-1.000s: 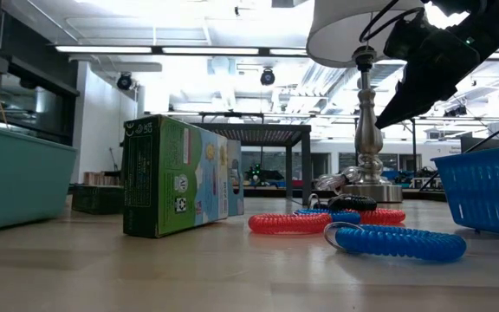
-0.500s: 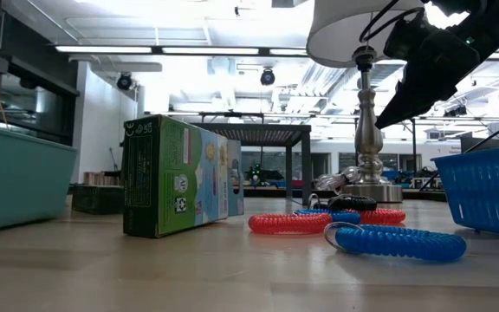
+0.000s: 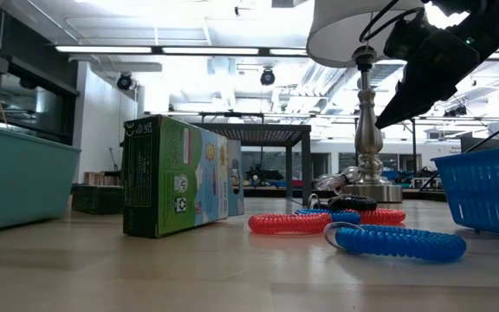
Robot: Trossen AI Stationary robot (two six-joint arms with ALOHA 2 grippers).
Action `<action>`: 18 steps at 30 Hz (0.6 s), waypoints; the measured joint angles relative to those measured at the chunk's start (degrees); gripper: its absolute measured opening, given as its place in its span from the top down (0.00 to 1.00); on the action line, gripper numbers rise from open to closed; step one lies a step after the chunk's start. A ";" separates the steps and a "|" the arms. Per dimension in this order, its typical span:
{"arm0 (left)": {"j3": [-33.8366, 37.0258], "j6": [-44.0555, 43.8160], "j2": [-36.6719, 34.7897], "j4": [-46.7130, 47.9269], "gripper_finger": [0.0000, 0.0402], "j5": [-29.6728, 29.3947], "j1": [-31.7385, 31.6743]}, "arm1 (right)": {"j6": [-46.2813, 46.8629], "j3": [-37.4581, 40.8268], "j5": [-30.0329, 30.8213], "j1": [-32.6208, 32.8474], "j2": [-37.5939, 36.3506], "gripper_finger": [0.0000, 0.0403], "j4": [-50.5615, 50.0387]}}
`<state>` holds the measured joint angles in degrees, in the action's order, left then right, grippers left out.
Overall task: Pick & Place Office Desk Supplies
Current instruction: Put the bottom left box of crayons into the light blue bin, then put the bottom box of crayons into the light blue bin
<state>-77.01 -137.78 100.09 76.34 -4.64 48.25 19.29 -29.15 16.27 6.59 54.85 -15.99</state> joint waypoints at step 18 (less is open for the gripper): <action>-0.02 -1.14 -0.97 0.87 0.55 -0.03 0.36 | 0.00 0.02 0.00 0.00 0.00 0.69 0.00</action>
<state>-77.03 -138.91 99.13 77.21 -4.67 48.61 19.29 -29.12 16.27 6.59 54.85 -15.99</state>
